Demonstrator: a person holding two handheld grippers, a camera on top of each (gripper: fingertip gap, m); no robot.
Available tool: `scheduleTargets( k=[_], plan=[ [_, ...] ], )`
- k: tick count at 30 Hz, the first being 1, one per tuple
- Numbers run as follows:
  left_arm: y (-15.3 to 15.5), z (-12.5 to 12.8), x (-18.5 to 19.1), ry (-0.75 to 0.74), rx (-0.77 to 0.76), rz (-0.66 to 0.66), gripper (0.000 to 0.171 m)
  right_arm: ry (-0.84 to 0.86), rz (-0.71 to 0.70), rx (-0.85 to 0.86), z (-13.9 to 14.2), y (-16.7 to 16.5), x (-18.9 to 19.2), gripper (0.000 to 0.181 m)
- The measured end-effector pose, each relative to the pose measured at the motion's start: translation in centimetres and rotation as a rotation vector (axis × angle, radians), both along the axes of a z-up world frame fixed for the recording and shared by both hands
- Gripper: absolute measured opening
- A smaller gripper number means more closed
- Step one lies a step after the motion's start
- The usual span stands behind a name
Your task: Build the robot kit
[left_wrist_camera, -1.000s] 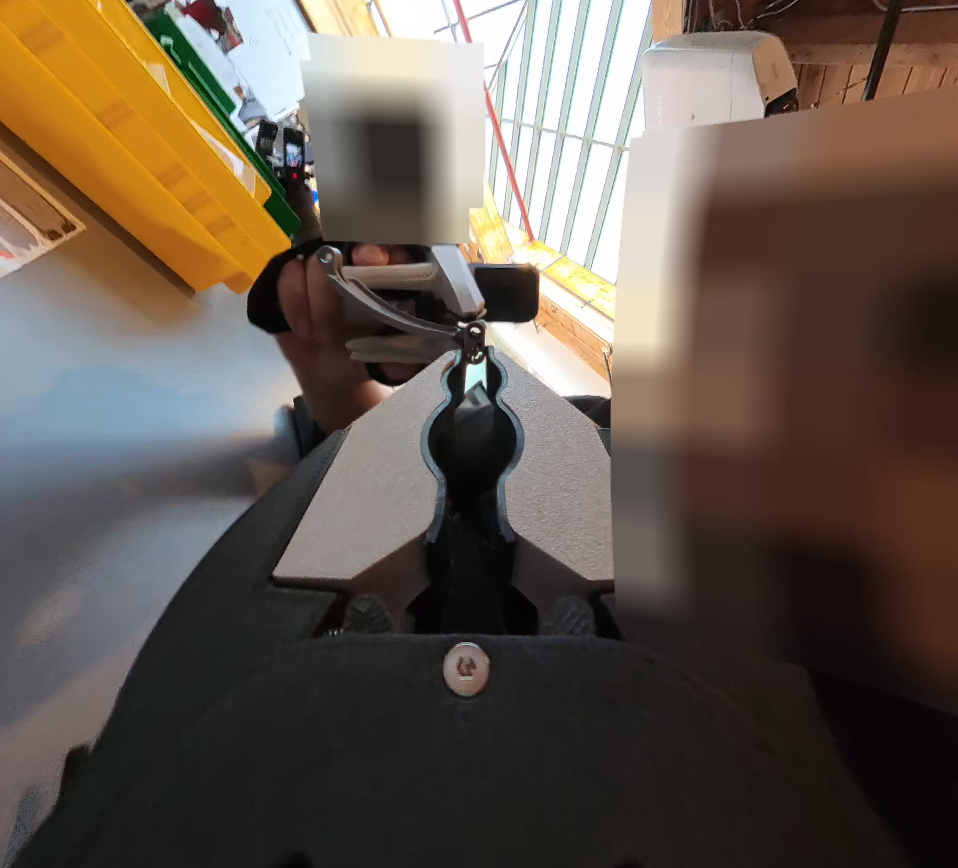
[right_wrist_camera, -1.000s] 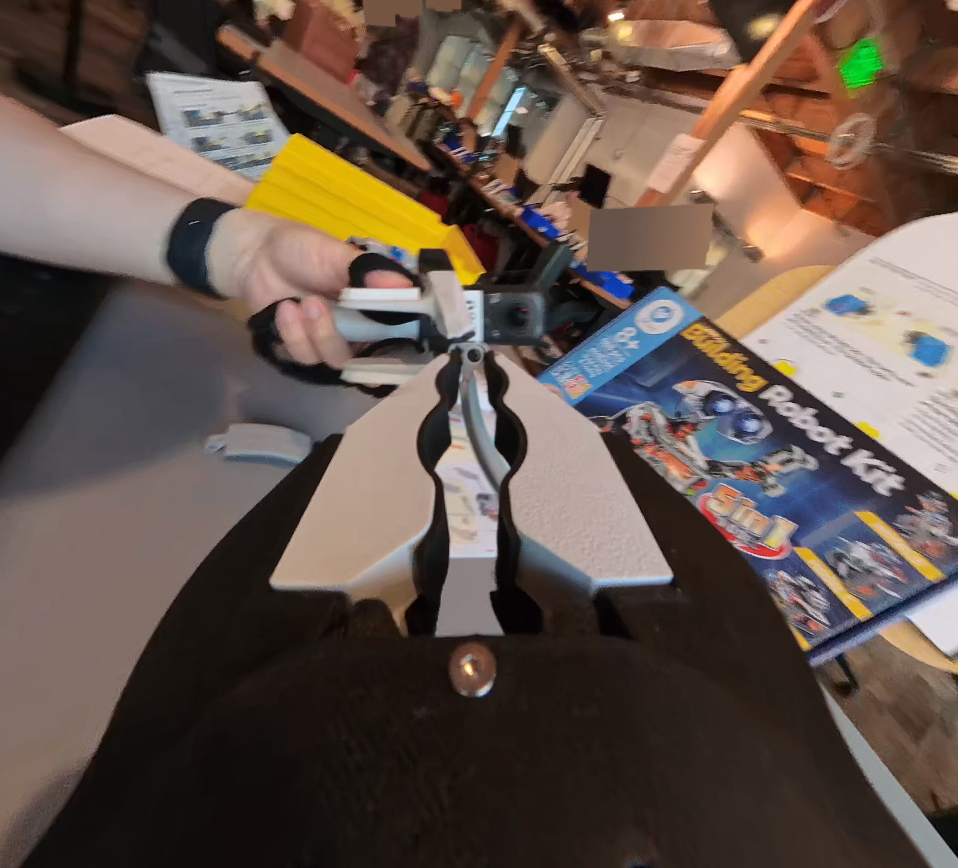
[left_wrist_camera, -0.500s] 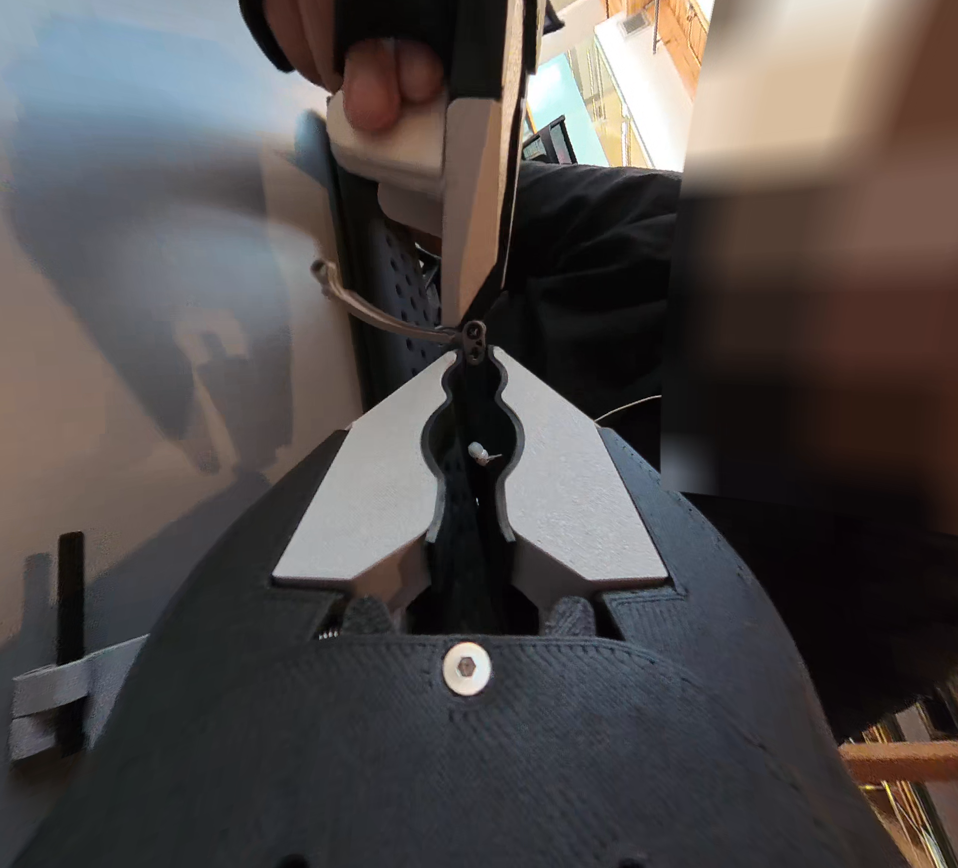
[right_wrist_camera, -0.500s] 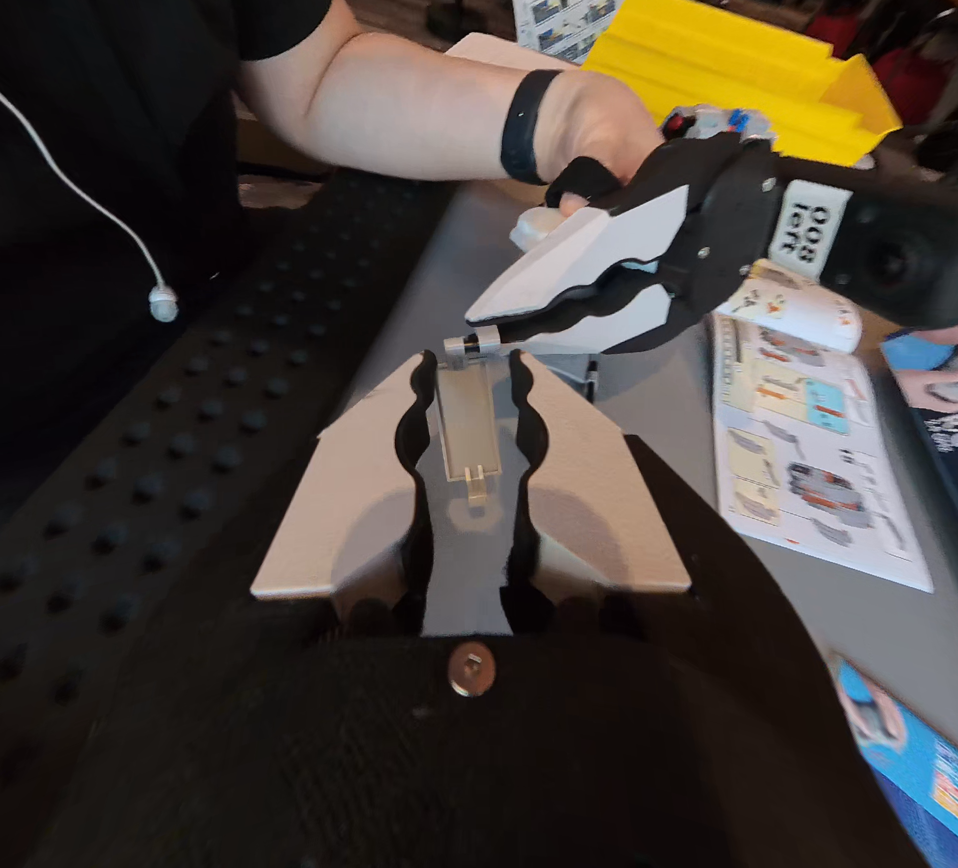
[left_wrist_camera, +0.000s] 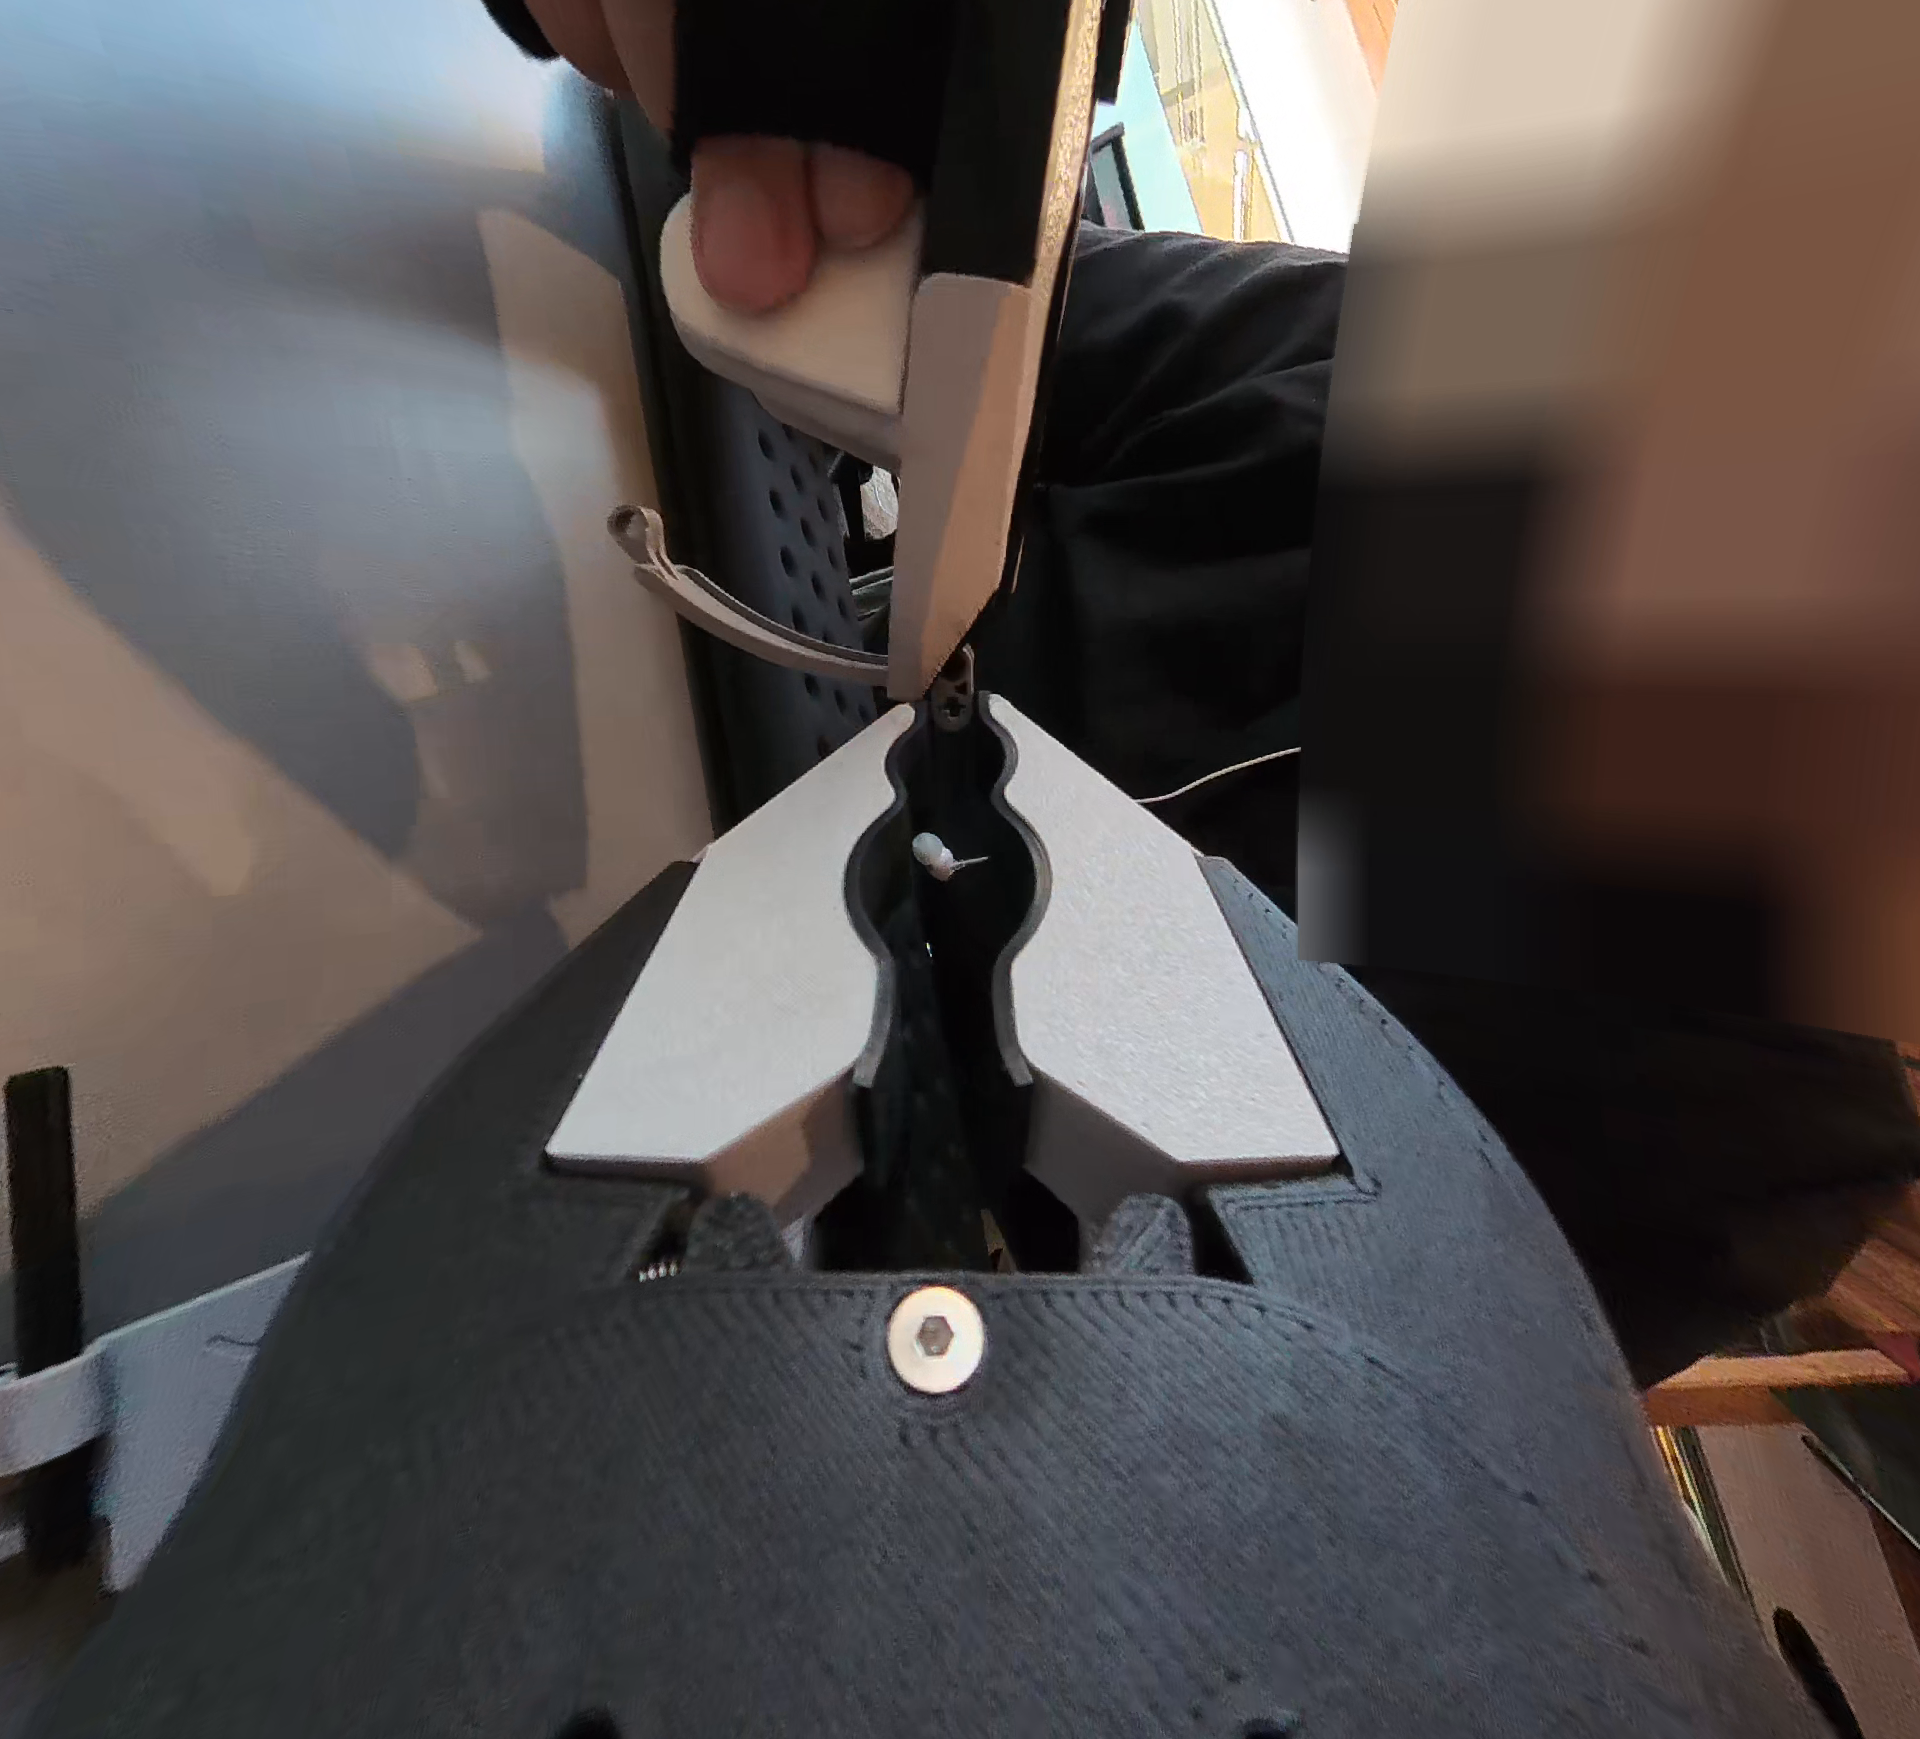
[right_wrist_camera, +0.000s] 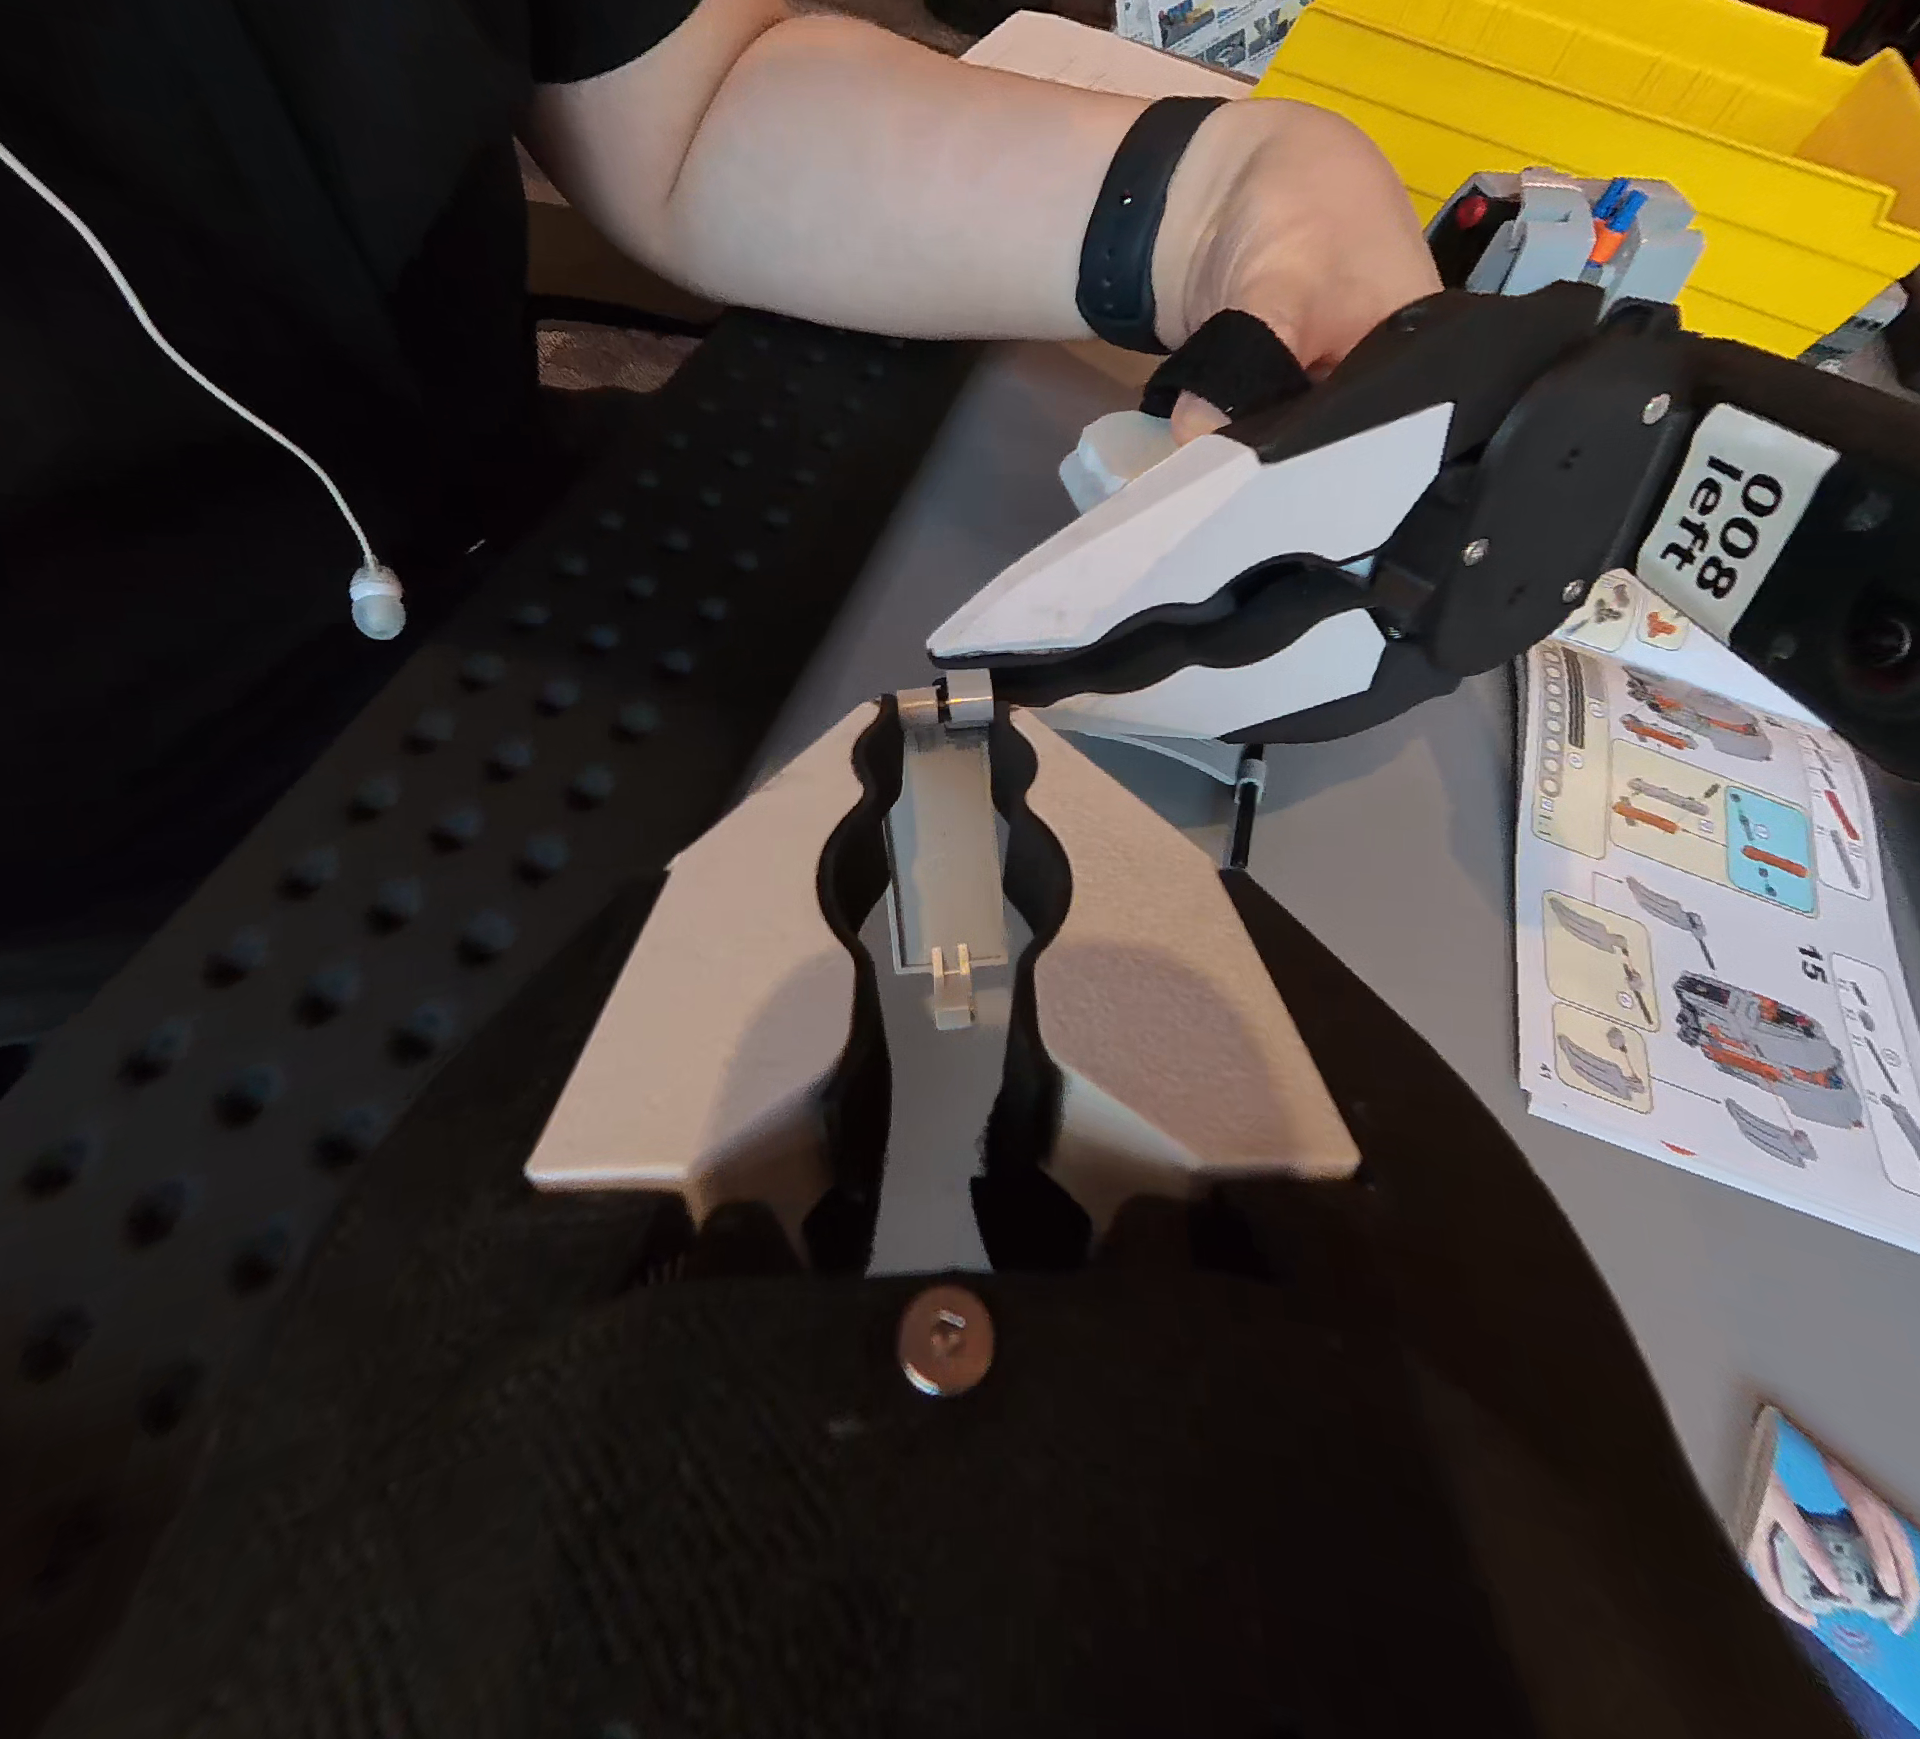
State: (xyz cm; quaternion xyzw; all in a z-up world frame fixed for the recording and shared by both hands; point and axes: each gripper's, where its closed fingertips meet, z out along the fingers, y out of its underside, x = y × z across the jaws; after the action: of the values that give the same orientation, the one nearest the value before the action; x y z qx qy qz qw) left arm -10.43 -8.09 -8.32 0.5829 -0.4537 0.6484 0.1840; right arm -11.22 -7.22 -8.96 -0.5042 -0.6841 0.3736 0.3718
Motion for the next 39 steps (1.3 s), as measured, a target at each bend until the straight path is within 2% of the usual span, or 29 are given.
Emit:
scheduleTargets(
  k=[15, 18, 24, 39],
  plan=[
    [-0.7, -0.5, -0.4, 0.029, -0.003, -0.053, 0.005, -0.048, 0.027, 0.061, -0.6, -0.7, -0.3, 0.014],
    [-0.2, -0.7, -0.4, 0.034, 0.004, -0.029, 0.005, -0.023, 0.009, 0.003, -0.7, -0.2, -0.4, 0.014],
    [0.3, -0.6, -0.4, 0.032, -0.006, -0.003, 0.005, 0.015, -0.007, 0.045, -0.5, 0.3, -0.5, 0.014],
    [-0.1, -0.7, -0.4, 0.043, -0.024, -0.016, 0.005, -0.013, 0.002, 0.08, -0.6, 0.0, -0.4, 0.014]
  ],
)
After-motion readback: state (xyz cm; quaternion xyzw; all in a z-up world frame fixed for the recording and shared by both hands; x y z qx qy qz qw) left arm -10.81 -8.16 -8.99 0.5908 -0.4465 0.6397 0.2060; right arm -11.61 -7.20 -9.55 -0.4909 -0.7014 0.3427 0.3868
